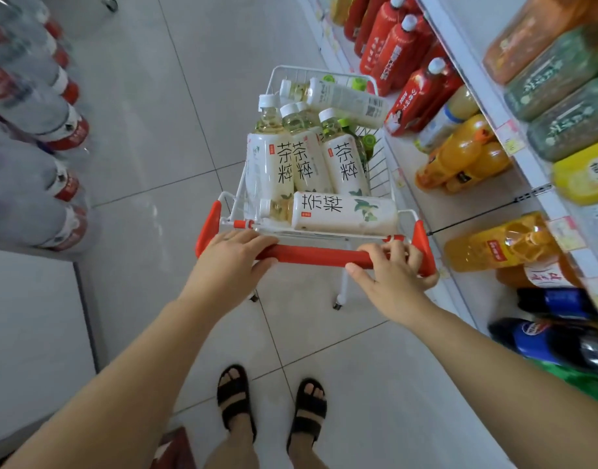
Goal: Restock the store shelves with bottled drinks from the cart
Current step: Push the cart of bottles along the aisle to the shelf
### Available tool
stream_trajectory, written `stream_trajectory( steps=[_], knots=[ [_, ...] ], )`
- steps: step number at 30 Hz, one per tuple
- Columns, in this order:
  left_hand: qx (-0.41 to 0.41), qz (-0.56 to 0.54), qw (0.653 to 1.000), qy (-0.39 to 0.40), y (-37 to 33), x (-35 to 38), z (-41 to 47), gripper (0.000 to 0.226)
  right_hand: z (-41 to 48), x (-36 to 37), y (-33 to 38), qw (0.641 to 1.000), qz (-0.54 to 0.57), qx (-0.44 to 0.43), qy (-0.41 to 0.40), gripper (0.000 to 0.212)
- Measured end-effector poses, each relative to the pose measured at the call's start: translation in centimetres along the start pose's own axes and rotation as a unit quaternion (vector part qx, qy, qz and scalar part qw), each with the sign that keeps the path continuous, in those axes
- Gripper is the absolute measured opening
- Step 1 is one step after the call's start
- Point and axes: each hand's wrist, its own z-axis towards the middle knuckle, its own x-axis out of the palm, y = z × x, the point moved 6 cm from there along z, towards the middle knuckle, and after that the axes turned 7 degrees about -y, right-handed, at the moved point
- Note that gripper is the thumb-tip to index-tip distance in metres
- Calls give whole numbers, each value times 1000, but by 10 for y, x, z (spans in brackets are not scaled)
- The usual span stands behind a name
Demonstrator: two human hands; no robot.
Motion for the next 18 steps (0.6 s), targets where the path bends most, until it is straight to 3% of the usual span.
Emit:
stream_trajectory(
  steps=[6, 14, 18],
  knots=[
    [25, -8, 1000, 16, -6, -6, 82, 29, 66, -33, -7, 1000, 2, 14, -10, 38],
    [13, -39, 990, 132, -10, -6, 185, 27, 162, -83, -28, 1000, 20, -2, 13, 36],
    [3, -67, 982, 179, -6, -4, 228, 29, 202, -108, -27, 996, 64, -23, -52, 41]
  ],
)
